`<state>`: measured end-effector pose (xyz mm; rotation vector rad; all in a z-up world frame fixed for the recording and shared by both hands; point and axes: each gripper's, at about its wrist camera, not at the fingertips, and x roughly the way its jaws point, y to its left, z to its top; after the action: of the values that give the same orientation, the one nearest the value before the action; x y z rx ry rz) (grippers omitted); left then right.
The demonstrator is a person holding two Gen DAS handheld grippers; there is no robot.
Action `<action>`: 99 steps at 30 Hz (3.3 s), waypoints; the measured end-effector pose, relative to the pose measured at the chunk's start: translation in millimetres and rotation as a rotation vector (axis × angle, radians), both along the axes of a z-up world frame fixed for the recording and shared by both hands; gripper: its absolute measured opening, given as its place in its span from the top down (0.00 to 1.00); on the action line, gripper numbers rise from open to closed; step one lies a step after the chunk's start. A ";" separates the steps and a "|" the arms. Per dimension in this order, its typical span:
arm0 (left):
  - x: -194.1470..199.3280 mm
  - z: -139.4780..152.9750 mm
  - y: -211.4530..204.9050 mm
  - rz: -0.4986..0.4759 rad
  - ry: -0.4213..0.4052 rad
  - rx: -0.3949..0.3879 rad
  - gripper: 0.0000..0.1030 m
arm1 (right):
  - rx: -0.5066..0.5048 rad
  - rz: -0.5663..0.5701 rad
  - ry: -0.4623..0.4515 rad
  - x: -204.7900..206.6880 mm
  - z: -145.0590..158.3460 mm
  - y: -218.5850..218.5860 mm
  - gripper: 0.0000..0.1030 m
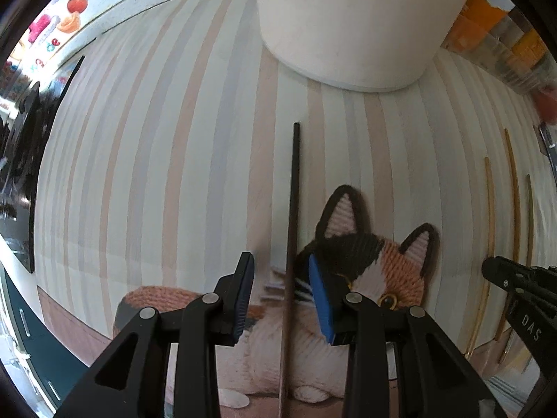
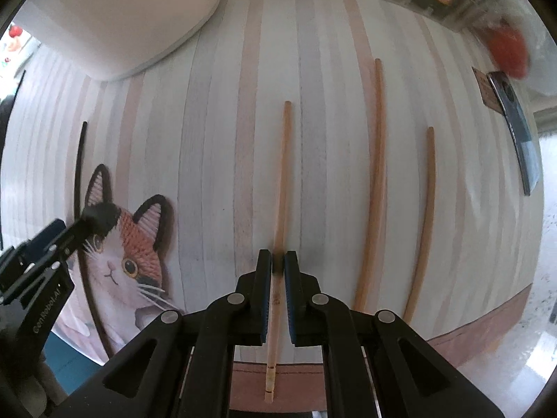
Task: Organize utensils
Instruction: 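Lift both chopsticks and insert them into the cream holder, then open both grippers and withdraw from the holder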
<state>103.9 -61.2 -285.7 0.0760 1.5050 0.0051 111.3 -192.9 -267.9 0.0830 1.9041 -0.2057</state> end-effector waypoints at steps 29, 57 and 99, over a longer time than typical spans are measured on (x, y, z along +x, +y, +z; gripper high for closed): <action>6.1 55.2 -5.7 -0.054 -0.165 -0.084 0.97 | 0.123 -0.078 -0.230 -12.3 72.5 2.9 0.94; 94.7 315.1 16.0 0.063 -0.731 -0.327 0.97 | 0.277 -0.152 -0.869 143.8 281.2 -19.9 0.94; 189.2 259.8 16.3 0.031 -0.690 -0.338 0.83 | 0.197 -0.022 -1.028 221.1 224.6 8.5 0.92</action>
<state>293.1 -44.9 -25.9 -0.2051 0.8018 -0.1811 332.4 -184.4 -43.2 0.2830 0.8916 0.0249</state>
